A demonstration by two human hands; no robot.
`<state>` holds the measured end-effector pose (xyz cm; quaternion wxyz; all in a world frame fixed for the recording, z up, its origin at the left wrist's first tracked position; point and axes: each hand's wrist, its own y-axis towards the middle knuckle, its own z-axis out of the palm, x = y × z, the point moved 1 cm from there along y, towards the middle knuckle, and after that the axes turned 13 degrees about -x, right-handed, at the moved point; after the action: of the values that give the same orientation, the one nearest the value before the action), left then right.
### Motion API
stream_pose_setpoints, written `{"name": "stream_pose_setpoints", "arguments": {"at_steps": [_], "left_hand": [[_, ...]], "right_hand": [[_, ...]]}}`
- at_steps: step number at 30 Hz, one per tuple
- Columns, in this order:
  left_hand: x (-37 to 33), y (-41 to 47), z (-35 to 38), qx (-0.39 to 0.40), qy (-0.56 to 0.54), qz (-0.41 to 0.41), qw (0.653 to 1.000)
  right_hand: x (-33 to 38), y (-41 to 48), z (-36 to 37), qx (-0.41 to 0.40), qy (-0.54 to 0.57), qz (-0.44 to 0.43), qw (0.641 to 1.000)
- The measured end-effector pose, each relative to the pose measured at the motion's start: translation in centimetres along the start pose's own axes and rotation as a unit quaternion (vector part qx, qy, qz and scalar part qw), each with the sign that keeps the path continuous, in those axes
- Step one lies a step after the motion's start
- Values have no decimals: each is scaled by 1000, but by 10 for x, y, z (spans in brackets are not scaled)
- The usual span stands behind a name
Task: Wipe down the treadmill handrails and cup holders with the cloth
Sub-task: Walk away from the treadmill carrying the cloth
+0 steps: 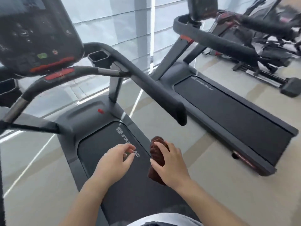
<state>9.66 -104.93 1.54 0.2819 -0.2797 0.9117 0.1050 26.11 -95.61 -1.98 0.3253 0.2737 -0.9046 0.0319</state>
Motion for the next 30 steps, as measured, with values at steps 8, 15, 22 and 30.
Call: {"name": "stream_pose_setpoints", "arguments": {"at_steps": [8,15,22,30], "left_hand": [[-127,53,98,152,-18,169,974],[-225,79,177,290,-10,344,893],[-331,51,244,409,-45,469,782],[-382,-57,290,510,-21,585,630]], "right_hand": [[-105,-14,-76,-133,-27,169,976],[-152,-48,-120,-251,-56,337,906],[-171,-107,-157,-358,-102,493,787],[-168,-200,-162,-451,-101,610,643]]}}
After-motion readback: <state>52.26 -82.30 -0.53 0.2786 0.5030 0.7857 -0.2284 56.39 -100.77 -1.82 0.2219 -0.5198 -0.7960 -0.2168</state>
